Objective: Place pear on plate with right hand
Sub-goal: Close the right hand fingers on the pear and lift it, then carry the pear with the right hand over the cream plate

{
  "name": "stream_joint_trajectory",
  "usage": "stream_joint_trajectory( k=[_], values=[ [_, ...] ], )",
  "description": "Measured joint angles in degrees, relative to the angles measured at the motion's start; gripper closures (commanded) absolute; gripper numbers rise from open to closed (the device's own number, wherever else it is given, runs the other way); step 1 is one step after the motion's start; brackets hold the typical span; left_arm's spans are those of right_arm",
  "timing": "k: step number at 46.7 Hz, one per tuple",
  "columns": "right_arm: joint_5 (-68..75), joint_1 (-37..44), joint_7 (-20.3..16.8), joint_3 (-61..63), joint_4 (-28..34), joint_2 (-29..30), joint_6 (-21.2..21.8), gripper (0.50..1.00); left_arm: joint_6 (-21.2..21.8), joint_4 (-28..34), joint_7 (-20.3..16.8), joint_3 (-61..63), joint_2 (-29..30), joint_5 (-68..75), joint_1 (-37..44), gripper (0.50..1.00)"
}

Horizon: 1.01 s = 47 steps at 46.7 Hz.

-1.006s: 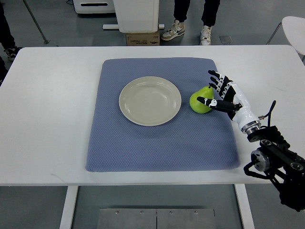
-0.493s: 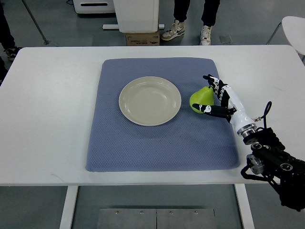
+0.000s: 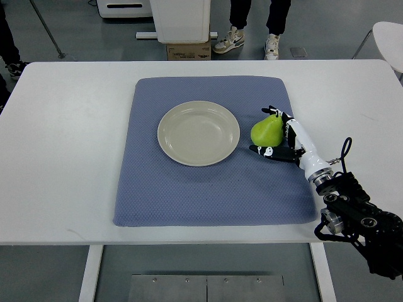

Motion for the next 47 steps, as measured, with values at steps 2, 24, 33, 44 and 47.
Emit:
stream_joint_trajectory(
  k=[2, 24, 33, 44, 47],
  values=[
    [0.0, 0.06, 0.0, -0.23, -0.4, 0.03, 0.0, 0.557, 0.0, 0.0, 0.0, 0.0, 0.0, 0.0, 0.0, 0.5],
    [0.09, 1.82, -0.01, -1.11, -2.67, 0.42, 0.07, 1.0, 0.02, -0.01, 0.0, 0.0, 0.0, 0.0, 0.0, 0.5],
    [0.51, 3.68, -0.02, -0.54, -2.52, 0.47, 0.08, 1.0, 0.02, -0.01, 0.0, 0.0, 0.0, 0.0, 0.0, 0.5],
    [0.8, 6.54, -0.02, -0.31, -2.25, 0.57, 0.01, 1.0, 0.01, -0.01, 0.0, 0.0, 0.0, 0.0, 0.0, 0.5],
    [0.84, 7.67, -0.02, -0.31, -2.17, 0.59, 0.0, 1.0, 0.01, 0.0, 0.0, 0.0, 0.0, 0.0, 0.0, 0.5]
  ],
)
